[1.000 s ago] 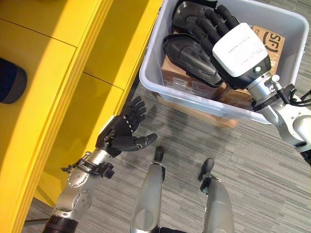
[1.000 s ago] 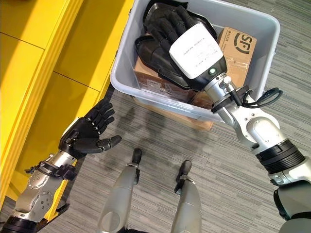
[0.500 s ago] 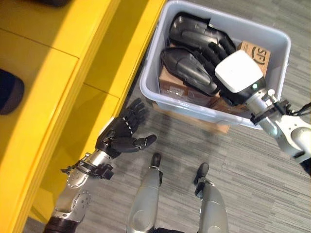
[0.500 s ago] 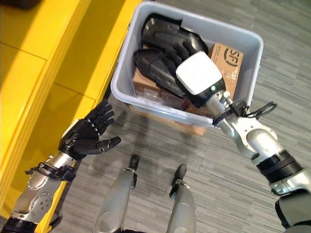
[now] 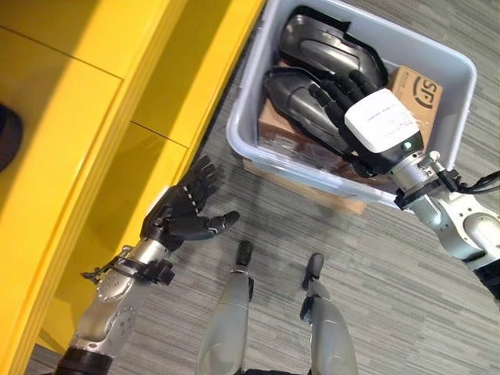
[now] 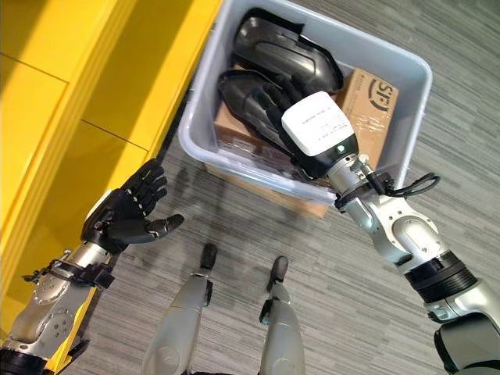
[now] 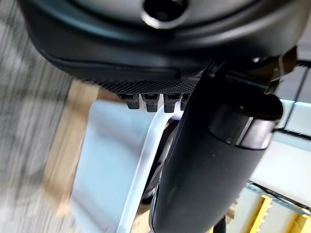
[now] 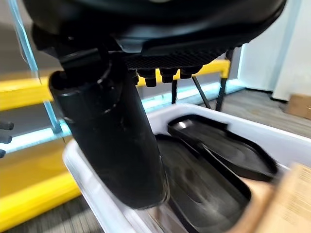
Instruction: Move parts from the plastic box to the shelf.
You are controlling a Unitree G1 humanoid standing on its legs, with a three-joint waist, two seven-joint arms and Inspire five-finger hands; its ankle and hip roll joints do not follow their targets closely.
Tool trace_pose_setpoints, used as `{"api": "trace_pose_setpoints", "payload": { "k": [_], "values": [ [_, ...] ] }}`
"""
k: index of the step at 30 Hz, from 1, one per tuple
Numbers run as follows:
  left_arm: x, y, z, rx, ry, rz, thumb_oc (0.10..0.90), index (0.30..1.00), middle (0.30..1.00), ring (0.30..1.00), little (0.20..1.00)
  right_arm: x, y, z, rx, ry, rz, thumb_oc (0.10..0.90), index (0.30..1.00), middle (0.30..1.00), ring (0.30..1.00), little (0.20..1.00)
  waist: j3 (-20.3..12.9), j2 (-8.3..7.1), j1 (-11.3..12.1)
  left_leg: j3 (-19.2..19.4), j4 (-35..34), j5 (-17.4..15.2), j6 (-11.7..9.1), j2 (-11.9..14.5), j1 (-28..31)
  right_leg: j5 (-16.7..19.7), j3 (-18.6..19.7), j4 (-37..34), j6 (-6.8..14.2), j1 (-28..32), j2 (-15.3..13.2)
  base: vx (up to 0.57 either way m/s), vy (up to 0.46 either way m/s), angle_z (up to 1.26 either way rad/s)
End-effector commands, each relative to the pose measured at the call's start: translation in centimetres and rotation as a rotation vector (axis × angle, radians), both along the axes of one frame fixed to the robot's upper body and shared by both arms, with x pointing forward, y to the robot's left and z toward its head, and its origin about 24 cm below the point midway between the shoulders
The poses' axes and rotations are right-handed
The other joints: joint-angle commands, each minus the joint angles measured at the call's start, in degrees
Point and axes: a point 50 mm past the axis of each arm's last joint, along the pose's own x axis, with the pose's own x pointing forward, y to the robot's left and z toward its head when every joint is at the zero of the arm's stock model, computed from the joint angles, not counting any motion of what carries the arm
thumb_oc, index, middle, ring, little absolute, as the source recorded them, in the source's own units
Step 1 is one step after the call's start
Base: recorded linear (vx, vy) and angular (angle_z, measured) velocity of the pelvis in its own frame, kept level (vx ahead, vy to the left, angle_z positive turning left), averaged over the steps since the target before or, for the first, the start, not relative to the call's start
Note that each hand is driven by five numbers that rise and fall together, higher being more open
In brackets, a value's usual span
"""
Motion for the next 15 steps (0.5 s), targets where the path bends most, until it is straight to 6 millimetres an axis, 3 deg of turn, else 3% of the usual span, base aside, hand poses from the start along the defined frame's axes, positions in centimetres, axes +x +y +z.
{"api": "trace_pose_setpoints", "payload": {
  "k": [1,15],
  "values": [
    [-0.7,-1.7,3.5,-0.078,-0.21,-0.078,0.9,1.0,1.0,1.0,1.0,-1.8,0.9,7.4,-0.074,-0.258,0.077,0.9,1.0,1.0,1.0,1.0,-1.09,3.01,-1.25,3.31,-8.48,1.28,-1.23,6.51,4.83,-6.54,-0.78,7.6,-0.41,-2.89,-1.38,0.04,-0.021,-0.14],
    [-0.6,-1.8,3.1,-0.09,-0.195,-0.065,0.9,1.0,1.0,1.0,1.0,-2.0,1.3,10.9,-0.179,-0.388,0.047,0.9,1.0,1.0,1.0,1.0,-0.83,5.46,-2.2,1.99,-7.11,2.72,-1.66,7.74,1.23,-11.38,0.93,16.48,-3.34,-9.45,0.42,0.05,-0.062,-0.01]
  ]
}}
